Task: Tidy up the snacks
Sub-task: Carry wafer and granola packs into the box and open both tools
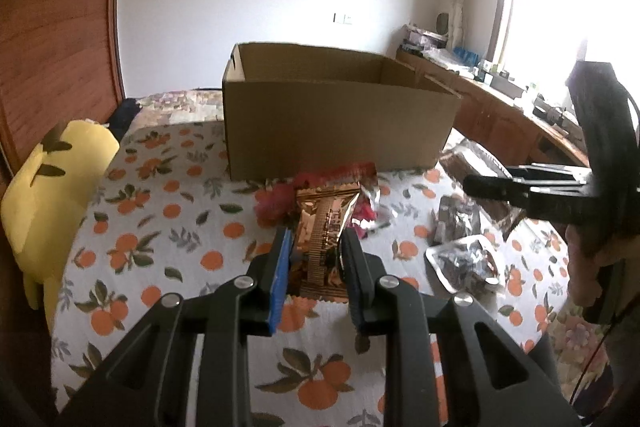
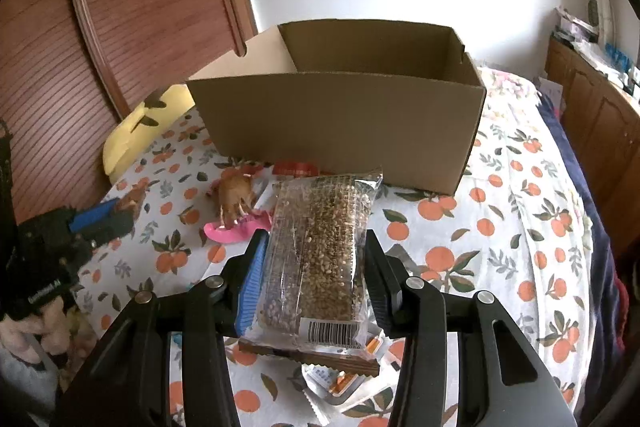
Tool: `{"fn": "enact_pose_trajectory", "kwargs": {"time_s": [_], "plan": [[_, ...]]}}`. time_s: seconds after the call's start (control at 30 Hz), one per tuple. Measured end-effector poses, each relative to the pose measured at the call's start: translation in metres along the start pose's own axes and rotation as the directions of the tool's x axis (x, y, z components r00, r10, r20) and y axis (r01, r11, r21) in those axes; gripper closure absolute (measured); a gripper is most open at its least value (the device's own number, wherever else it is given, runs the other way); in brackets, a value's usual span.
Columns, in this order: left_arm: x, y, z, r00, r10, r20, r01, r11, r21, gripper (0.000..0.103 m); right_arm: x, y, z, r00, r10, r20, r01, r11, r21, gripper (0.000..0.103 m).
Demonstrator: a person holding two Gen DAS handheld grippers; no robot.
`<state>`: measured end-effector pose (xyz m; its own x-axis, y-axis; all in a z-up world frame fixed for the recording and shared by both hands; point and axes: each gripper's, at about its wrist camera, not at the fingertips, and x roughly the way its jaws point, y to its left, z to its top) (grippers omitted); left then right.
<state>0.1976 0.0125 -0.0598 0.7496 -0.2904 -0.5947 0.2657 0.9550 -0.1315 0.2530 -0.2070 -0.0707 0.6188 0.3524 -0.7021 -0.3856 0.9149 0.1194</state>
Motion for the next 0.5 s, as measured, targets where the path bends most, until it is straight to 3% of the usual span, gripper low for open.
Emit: {"fn": "enact_pose_trajectory", "kwargs": {"time_s": [0.5], "plan": [[0.006,0.000,0.052,0.998,0.000,0.057,-0.002,0.999,0.033,0.080,-0.026,-0.006,0.025,0.997,0.014,0.070,-0.012,1.000,-0.026,0.057]]}}
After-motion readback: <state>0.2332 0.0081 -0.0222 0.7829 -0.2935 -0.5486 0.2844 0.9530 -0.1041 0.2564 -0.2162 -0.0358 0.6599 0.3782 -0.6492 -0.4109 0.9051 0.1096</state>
